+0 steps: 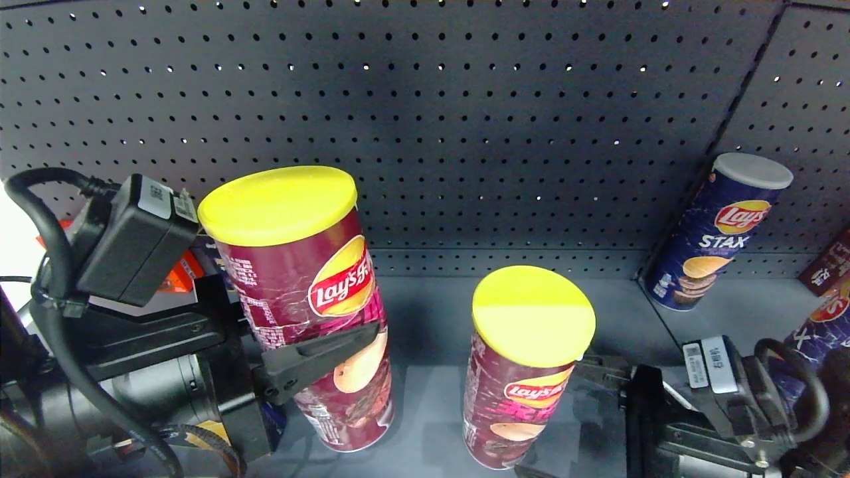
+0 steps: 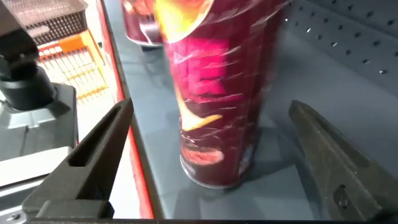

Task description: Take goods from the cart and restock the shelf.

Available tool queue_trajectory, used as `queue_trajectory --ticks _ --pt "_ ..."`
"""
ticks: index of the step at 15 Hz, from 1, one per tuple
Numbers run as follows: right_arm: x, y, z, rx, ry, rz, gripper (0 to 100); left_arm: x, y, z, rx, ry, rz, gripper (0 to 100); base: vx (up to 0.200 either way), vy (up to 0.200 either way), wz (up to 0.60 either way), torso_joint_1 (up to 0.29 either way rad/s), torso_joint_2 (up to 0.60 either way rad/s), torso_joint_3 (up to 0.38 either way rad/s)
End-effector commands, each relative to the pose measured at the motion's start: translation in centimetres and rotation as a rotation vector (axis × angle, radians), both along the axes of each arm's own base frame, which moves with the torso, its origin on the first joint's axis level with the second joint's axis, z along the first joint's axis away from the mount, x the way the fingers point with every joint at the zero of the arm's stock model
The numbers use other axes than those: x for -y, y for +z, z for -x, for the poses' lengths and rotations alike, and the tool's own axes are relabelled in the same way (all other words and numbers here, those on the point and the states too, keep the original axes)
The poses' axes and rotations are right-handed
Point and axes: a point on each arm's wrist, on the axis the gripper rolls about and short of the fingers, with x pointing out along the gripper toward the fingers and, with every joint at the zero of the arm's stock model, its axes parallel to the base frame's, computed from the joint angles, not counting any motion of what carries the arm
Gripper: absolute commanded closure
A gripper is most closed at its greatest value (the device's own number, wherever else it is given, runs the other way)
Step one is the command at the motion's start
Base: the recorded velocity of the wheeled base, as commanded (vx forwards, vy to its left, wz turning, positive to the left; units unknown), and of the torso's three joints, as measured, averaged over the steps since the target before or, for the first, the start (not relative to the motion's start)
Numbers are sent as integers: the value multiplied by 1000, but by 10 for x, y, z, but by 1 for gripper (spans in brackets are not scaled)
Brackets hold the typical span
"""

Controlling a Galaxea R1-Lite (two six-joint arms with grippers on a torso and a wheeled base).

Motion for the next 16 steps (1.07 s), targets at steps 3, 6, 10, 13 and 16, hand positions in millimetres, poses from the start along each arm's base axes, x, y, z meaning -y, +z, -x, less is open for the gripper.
queue_trajectory --ticks 3,6,10,13,16 --pt "37 27 36 16 -106 -16 0 0 0 0 0 1 -1 100 0 0 0 0 0 0" --pt "60 29 59 -18 -239 24 0 0 -2 0 -4 1 -4 100 0 0 0 0 0 0" --pt "71 32 72 -9 -261 -14 0 3 -2 2 -3 3 -7 100 0 0 0 0 0 0" --pt "81 24 82 -4 -270 -26 0 3 -2 2 -4 6 -9 100 0 0 0 0 0 0" --pt "94 10 95 5 -262 -33 0 3 -2 2 -2 10 -8 100 0 0 0 0 0 0"
